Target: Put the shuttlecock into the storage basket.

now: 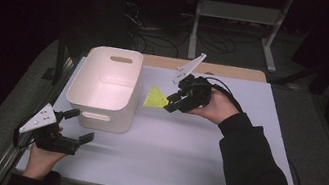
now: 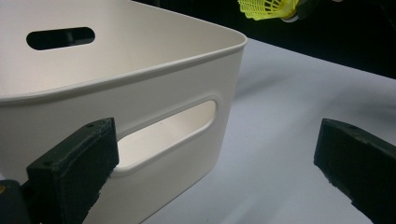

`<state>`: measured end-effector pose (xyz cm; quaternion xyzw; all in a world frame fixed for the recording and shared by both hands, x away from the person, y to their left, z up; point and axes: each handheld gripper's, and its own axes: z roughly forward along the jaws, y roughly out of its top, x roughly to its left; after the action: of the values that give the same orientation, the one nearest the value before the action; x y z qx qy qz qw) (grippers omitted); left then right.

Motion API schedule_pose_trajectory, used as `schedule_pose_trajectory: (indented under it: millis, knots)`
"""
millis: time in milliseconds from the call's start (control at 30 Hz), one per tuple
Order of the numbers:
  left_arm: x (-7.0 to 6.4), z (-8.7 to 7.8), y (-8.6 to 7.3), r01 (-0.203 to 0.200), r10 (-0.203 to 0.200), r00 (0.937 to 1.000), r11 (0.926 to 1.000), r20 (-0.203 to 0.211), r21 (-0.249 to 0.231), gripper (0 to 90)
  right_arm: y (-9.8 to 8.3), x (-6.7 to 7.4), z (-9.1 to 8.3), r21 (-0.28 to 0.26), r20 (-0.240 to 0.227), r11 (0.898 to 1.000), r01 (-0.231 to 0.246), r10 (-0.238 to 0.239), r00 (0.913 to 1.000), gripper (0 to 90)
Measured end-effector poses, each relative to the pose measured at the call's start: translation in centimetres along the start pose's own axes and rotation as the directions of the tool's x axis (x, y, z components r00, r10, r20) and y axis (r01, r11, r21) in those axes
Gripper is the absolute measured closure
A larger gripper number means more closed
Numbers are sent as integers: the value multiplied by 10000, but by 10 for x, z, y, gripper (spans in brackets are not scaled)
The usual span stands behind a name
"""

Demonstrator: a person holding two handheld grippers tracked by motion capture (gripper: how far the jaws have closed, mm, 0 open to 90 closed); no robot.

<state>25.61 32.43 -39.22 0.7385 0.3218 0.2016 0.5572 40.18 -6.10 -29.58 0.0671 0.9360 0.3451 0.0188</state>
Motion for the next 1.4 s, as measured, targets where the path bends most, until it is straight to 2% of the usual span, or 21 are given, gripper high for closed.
schedule_pose_trajectory:
  millis: [633, 1400]
  knots:
    - [0, 0, 0, 17, -17, 10000, 10000, 12, -9, 0, 10, -4, 1, -158, -38, 9999, 4, -5, 10000, 631]
    - [0, 0, 0, 11, -11, 10000, 10000, 8, -1, 0, 38, -8, 6, -141, -118, 9994, 327, -329, 9994, 631]
